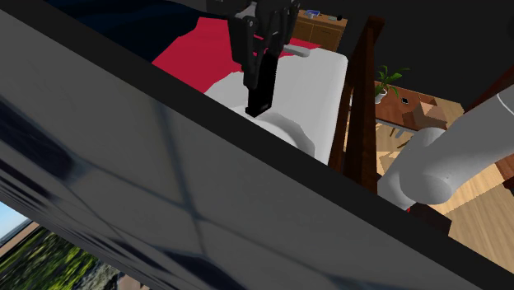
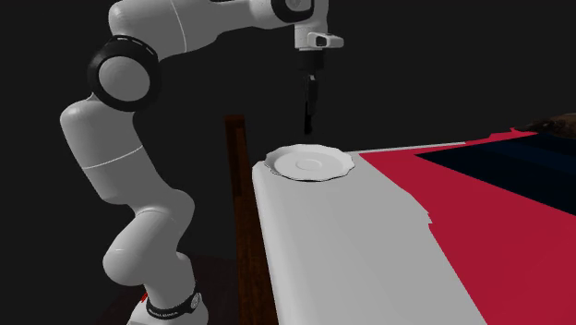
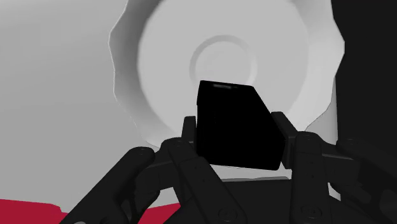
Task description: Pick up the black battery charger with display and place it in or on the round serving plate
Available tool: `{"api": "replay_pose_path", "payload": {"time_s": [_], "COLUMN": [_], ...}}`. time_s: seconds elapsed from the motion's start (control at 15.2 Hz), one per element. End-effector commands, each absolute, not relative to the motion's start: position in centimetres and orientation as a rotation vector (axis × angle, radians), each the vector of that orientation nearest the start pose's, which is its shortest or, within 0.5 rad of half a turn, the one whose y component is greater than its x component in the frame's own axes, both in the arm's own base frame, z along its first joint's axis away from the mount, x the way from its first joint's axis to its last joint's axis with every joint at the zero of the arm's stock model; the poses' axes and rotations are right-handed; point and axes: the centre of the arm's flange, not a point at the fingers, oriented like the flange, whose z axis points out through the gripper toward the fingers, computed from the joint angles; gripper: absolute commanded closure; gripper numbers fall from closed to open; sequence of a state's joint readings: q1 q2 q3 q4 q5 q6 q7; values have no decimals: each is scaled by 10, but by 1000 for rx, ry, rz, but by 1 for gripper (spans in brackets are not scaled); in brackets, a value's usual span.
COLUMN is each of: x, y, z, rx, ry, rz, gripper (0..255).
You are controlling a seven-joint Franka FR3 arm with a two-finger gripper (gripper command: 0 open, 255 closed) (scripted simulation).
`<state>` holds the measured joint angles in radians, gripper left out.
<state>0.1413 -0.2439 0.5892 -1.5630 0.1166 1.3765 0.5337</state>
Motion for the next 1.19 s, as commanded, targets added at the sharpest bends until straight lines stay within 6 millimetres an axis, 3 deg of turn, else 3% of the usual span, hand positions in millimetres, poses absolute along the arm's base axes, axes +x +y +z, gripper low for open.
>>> {"api": "replay_pose_path", "payload": {"time_s": [0.0,1.12], "x": [310,310], "y": [359,359], "z": [703,616], "rx": [-3131,-3131], "ry": [-325,-325], "rz": [-40,-40], "gripper": [255,255]}}
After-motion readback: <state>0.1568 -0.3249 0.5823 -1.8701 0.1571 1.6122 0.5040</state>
